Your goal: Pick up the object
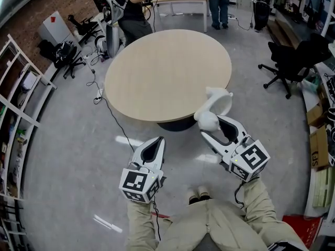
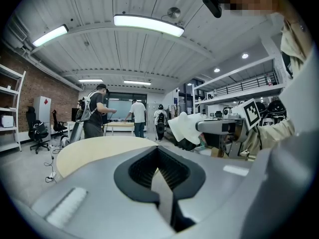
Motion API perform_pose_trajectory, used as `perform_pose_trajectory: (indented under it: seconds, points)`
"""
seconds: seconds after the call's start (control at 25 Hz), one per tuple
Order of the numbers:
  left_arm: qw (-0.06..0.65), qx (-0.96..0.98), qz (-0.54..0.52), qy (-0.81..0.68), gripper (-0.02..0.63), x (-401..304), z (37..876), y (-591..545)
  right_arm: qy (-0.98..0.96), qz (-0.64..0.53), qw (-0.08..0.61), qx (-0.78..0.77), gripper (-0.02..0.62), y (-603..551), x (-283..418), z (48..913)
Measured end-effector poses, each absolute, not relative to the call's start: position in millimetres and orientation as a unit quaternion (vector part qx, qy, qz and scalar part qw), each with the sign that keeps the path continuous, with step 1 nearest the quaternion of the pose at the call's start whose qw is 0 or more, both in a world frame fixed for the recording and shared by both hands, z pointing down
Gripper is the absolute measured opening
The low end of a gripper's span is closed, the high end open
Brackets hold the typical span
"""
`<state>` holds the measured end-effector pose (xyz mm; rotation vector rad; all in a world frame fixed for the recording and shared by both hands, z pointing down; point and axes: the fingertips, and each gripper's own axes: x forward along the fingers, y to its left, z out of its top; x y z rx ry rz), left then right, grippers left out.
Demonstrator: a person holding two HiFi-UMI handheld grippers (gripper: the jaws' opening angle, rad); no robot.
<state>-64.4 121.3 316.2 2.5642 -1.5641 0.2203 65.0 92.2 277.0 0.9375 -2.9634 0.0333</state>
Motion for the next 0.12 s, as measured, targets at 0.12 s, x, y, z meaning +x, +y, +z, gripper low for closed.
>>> perform_pose_trajectory:
  seconds: [0.12]
  points:
    - [0.063, 0.850, 0.073, -0.518, 0.002, -56.9, 320.9, 121.6, -0.953, 0.009, 0.016, 0.302, 0.241, 92.8, 72.3, 282.1]
